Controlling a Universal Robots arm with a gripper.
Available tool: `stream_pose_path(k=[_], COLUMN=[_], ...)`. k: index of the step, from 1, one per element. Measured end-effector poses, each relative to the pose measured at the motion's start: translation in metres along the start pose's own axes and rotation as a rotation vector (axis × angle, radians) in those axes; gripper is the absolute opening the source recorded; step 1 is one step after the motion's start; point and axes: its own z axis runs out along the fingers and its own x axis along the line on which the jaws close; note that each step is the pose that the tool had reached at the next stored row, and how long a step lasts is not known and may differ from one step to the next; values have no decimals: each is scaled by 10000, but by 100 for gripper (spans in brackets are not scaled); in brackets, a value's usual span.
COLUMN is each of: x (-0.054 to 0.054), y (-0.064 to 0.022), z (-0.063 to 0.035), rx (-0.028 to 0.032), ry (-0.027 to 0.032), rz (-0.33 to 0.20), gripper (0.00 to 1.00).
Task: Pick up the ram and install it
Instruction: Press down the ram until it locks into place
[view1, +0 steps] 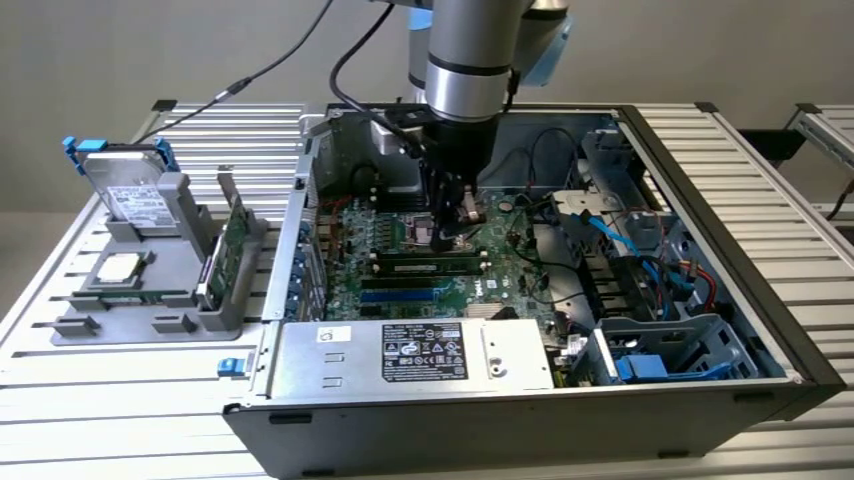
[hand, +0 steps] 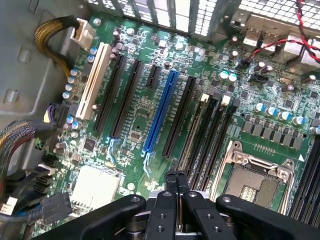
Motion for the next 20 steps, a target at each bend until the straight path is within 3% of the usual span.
stream_pose_path(k=[20], x=[-1], y=[-1], z=[14], rx=[-335], ry=[-316], rz=[3284], gripper=[10])
